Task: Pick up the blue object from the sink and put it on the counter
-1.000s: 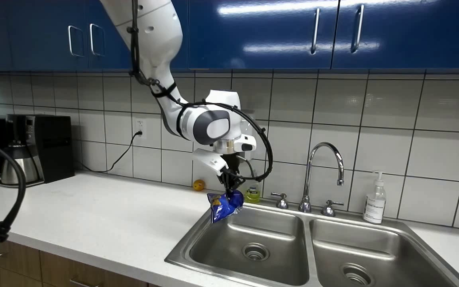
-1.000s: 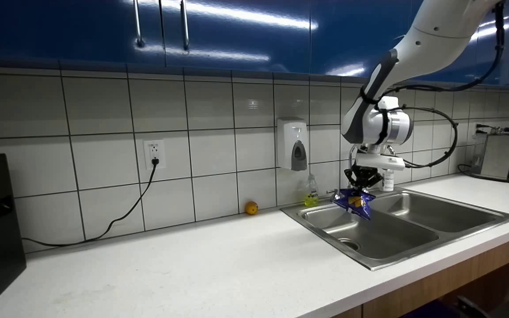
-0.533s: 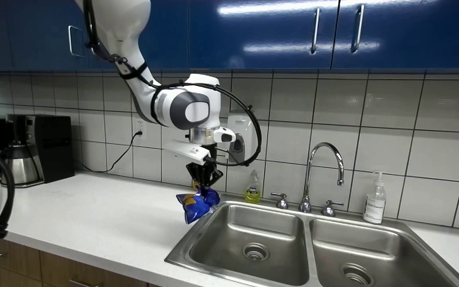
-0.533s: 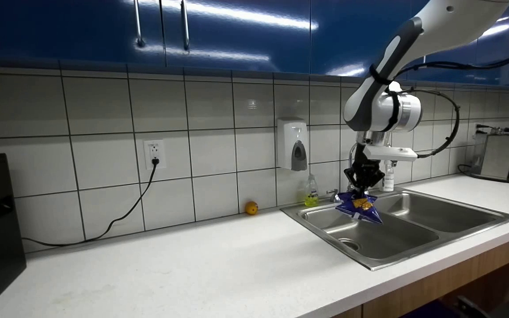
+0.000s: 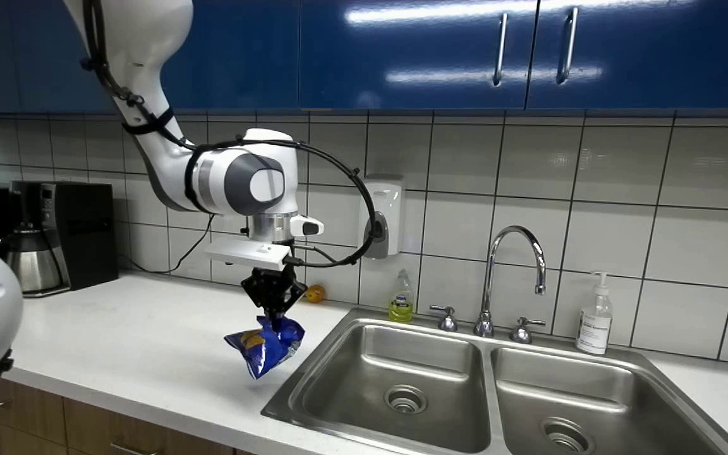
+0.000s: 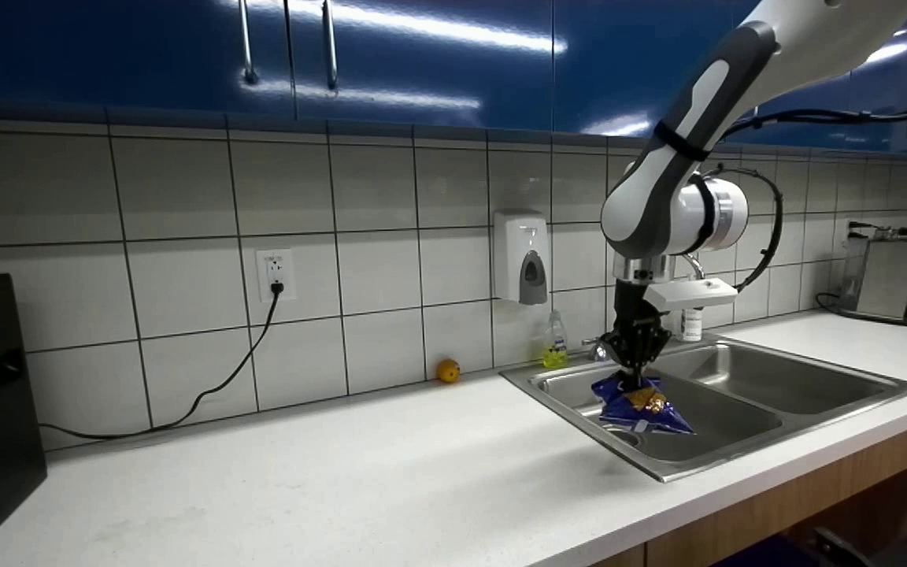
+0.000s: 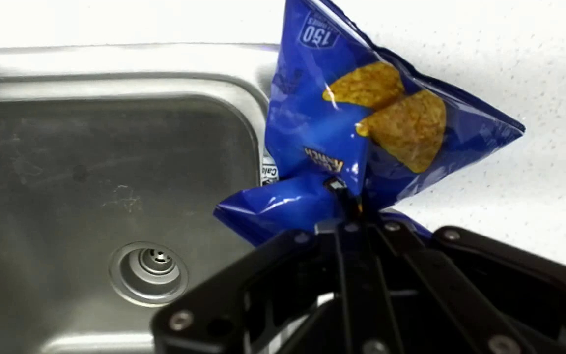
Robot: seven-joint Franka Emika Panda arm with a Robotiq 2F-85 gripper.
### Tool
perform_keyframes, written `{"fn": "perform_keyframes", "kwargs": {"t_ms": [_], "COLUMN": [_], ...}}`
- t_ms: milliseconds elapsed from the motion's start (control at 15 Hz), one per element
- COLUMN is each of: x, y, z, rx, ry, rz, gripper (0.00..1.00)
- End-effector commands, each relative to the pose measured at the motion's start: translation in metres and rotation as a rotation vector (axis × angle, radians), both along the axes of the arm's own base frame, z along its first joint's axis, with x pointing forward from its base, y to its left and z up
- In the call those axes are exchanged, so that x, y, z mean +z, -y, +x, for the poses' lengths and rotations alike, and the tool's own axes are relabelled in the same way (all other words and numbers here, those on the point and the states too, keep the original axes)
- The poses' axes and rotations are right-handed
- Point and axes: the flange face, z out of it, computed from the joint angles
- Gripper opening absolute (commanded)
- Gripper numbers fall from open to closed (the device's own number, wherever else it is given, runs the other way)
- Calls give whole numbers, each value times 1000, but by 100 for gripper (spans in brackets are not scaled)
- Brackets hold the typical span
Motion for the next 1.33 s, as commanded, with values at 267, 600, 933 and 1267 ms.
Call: {"fn": "perform_keyframes", "kwargs": {"t_ms": [267,600,933,1267], "x": [-11,-22,-38,-49], "y": [-66,-95,-112,-118], "z": [-6,1,5,12], "rx": [147,186,202,194], "ry": [10,22,22,15], "rz": [-39,-47,-57,-64], "gripper": [0,0,0,0]}}
